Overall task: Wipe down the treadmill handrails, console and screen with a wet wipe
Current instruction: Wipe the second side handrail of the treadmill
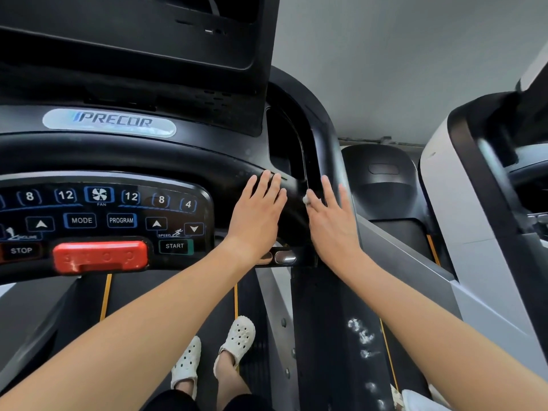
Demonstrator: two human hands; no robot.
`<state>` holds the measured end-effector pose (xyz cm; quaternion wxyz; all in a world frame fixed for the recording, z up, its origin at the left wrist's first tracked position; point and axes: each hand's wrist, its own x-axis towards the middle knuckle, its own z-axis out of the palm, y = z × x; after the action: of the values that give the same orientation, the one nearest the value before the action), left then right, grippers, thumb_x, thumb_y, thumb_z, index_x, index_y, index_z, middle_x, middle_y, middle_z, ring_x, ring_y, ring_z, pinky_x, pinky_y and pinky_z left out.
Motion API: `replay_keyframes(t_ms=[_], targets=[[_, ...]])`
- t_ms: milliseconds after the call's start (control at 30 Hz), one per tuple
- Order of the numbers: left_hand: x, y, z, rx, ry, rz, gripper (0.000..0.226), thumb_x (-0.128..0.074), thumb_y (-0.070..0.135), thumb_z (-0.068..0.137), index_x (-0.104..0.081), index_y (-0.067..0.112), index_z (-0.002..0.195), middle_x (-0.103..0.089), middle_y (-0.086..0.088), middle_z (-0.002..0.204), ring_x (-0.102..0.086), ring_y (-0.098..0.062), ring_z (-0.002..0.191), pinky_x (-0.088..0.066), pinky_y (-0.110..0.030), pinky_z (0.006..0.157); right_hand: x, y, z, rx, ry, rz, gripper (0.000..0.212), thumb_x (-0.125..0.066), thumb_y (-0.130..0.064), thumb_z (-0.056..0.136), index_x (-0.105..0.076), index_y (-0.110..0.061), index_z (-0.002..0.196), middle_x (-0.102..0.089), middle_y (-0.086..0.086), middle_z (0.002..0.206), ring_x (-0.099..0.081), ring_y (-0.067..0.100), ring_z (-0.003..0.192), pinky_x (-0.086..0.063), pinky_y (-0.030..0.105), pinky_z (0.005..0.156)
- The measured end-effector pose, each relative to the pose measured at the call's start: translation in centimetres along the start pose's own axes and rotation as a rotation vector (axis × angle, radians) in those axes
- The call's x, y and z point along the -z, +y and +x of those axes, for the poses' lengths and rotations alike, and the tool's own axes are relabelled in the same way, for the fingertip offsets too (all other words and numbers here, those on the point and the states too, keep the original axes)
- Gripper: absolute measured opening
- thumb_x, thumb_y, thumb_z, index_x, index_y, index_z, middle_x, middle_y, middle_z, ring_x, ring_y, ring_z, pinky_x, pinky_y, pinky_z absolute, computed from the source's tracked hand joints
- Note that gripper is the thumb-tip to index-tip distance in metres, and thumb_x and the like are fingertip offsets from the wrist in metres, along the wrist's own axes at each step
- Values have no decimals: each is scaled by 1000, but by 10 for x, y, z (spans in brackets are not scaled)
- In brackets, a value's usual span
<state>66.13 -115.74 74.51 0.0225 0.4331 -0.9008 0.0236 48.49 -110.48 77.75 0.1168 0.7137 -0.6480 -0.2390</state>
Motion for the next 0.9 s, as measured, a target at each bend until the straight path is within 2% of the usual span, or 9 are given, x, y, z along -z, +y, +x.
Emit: replay_keyframes(t_ms=[100,233,367,600,700,767,833,900], targets=[[-1,1,0,7,2,-2,69,-57,37,99,-30,14,159,-13,-18,170,-5,-38,157,-8,-53,128,-4,0,-8,17,15,-3,52,-60,-19,97,-52,-9,147,-39,6,162,-3,43,157,-3,62,124],[0,1,0,7,-3,0,69,-55,35,99,-28,14,160,-13,-18,170,-4,-38,158,-8,-53,128,6,2,23,-31,15,0,54,-54,-21,100,-45,-13,153,-27,5,168,3,42,157,-4,62,125],[1,0,-1,-2,-5,0,69,-55,33,99,-30,15,160,-14,-17,170,-5,-37,158,-9,-52,128,10,5,40,-88,24,24,51,-54,-23,102,-46,-15,151,-23,7,169,3,42,157,-3,62,125],[0,2,-1,10,-29,-9,71,-55,40,100,-28,14,160,-11,-18,170,-2,-38,158,-8,-53,128,-6,-3,-5,-46,98,76,42,-63,-17,95,-61,-10,137,-40,9,161,-11,42,156,-7,61,124],[2,4,-2,23,-34,-27,72,-53,41,101,-25,13,161,-7,-19,171,2,-38,158,-5,-54,128,-12,-4,-27,16,73,49,39,-65,-16,93,-66,-10,131,-39,9,162,-10,42,156,-6,63,124],[6,6,-4,34,-48,-51,72,-50,43,103,-24,12,162,-3,-20,171,4,-38,158,-3,-54,128,-9,-3,-23,-4,54,38,39,-66,-17,93,-65,-12,132,-37,7,163,-8,42,156,-6,63,124],[12,9,-6,40,-65,-107,69,-48,44,103,-29,11,160,-3,-20,171,5,-38,158,-3,-53,129,0,-3,-9,-62,47,48,44,-66,-19,94,-60,-16,138,-34,6,165,-6,42,157,-2,63,124],[15,11,-11,22,-61,-194,58,-50,44,103,-45,11,150,-8,-19,171,2,-37,159,-7,-51,129,7,-3,1,-87,11,57,50,-63,-21,97,-52,-19,145,-27,5,168,0,43,157,2,63,123]])
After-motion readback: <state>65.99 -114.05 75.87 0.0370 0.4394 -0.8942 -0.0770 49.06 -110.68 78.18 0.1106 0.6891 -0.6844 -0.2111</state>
